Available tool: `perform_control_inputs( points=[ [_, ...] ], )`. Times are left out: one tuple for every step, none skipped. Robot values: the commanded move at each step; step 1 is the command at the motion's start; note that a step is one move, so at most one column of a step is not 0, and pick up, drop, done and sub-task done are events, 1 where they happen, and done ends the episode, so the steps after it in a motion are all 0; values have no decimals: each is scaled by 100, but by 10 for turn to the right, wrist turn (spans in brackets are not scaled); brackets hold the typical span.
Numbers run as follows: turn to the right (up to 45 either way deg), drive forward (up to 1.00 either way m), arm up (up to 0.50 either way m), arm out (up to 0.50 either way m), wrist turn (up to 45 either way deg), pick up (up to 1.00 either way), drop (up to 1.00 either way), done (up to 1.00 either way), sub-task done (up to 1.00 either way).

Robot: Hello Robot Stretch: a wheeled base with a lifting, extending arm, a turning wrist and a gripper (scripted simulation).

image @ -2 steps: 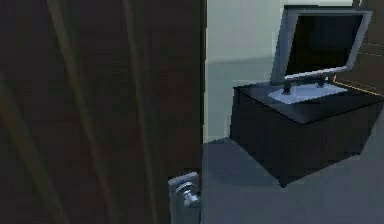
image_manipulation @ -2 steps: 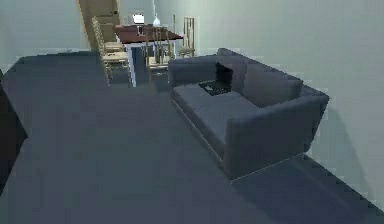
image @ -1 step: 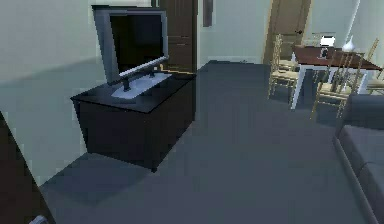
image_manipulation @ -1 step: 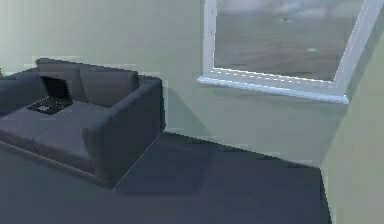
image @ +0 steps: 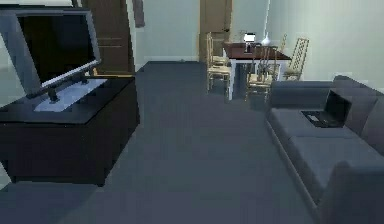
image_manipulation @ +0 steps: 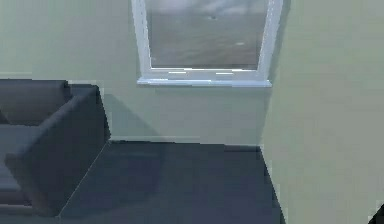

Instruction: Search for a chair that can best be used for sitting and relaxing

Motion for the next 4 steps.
perform_control_inputs(
  points=[
    [30, 0, 0, 0, 0, 0, 0, 0, 0],
    [450, 0, 0, 0, 0, 0, 0, 0, 0],
    [390, 0, 0, 0, 0, 0, 0, 0, 0],
    [0, 25, 0, 0, 0, 0, 0, 0, 0]
  ],
)
